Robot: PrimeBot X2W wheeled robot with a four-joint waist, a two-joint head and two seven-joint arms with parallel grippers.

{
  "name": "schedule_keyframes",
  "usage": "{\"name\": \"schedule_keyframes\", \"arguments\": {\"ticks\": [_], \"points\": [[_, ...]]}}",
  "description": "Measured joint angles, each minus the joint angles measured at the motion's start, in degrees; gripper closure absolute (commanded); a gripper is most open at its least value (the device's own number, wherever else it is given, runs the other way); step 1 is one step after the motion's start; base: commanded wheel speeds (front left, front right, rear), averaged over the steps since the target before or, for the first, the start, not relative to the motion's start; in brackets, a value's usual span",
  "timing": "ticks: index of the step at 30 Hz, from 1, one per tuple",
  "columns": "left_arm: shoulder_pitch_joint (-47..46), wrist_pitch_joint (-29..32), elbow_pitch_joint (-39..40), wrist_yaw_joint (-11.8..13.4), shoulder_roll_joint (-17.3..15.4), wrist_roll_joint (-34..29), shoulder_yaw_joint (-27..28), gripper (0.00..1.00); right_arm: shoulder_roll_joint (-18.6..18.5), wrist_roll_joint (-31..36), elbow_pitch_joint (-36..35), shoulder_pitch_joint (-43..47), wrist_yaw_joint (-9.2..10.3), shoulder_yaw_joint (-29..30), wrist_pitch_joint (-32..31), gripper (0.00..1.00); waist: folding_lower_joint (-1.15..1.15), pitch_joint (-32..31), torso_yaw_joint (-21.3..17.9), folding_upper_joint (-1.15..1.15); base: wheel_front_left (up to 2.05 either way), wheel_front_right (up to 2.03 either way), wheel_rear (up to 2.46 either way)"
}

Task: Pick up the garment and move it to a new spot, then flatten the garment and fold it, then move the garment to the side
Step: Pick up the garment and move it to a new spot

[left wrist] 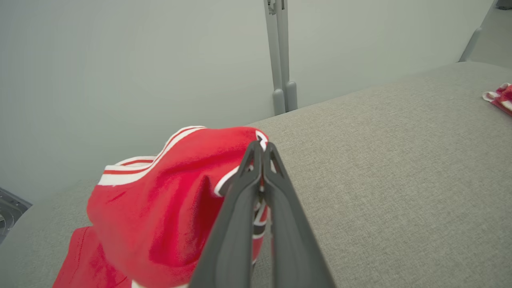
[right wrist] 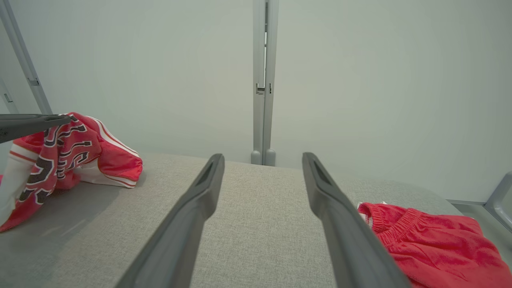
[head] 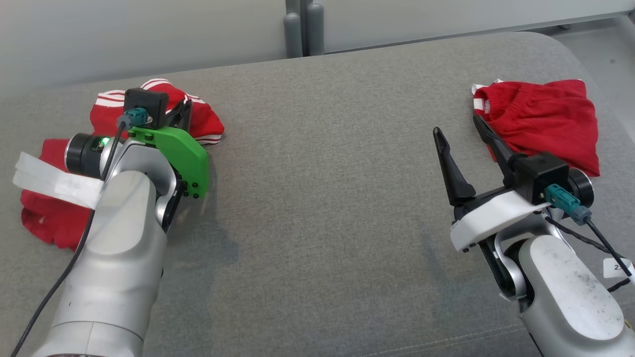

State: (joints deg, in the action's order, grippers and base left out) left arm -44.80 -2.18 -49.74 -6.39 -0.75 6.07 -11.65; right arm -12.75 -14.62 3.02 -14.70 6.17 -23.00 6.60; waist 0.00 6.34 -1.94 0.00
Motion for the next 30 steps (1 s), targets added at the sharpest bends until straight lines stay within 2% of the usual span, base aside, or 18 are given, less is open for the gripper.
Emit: {"name": "schedule_keyframes", "arguments": {"ticks": [4,9,14,16,20,25,26,27,28,30], "points": [[0.3,-0.8,0.6,-0.2,-0.1,1.0,-2.4,1.0,0.3,0.0,0.1,0.0,-0.01,-0.4,0.2,0.0,0.0,-0.4,-2.5,0.0,0.0,0.0,0.0],[1.0,-1.5,3.3,-0.5,-0.3,7.6,-8.2,1.0,1.0,0.0,0.7,0.0,-0.02,-1.1,0.7,0.0,0.0,-0.5,-5.7,0.0,0.0,0.0,0.0],[2.4,-1.4,4.8,-0.6,-0.3,10.6,-12.7,1.0,1.6,-0.1,1.1,0.0,-0.12,-1.8,0.8,0.0,0.0,-0.5,-8.5,0.0,0.0,0.0,0.0],[3.7,-1.0,6.1,-0.6,-0.4,12.4,-16.1,1.0,1.8,-0.1,1.3,0.0,-0.58,-2.1,0.9,0.0,0.0,-0.3,-10.5,0.0,0.0,0.0,0.0],[4.8,-0.9,7.3,-0.5,-0.4,14.8,-18.9,1.0,1.9,-0.1,1.5,0.0,-0.59,-2.2,1.0,0.0,0.0,0.0,-12.5,0.0,0.0,0.0,0.0],[5.9,-0.8,8.0,2.2,-0.6,16.3,-24.0,1.0,2.3,-0.1,2.4,0.0,-0.62,-2.4,1.8,0.0,0.0,1.1,-15.6,0.0,0.0,0.0,0.0],[6.1,-0.8,8.1,2.4,-0.7,16.9,-25.1,0.67,2.3,-0.1,2.6,0.0,-0.6,-2.2,2.0,0.0,0.0,1.4,-15.9,0.0,0.0,0.0,0.0],[6.3,-0.8,8.3,2.7,-0.7,17.3,-25.9,0.04,2.2,-0.1,2.8,0.0,-0.6,-2.0,2.0,0.0,0.0,1.7,-16.2,0.0,0.0,0.0,0.0],[6.5,-0.9,8.4,3.0,-0.7,17.6,-26.6,0.0,2.2,-0.1,3.1,0.0,-0.59,-1.9,2.0,0.0,0.0,1.9,-16.3,0.0,0.0,0.0,0.0],[6.7,-0.9,9.0,3.5,-0.7,18.1,-28.1,0.0,2.2,-0.3,3.5,0.0,-0.59,-1.7,2.4,0.0,0.0,2.3,-16.5,0.0,0.0,0.0,0.0]]}}
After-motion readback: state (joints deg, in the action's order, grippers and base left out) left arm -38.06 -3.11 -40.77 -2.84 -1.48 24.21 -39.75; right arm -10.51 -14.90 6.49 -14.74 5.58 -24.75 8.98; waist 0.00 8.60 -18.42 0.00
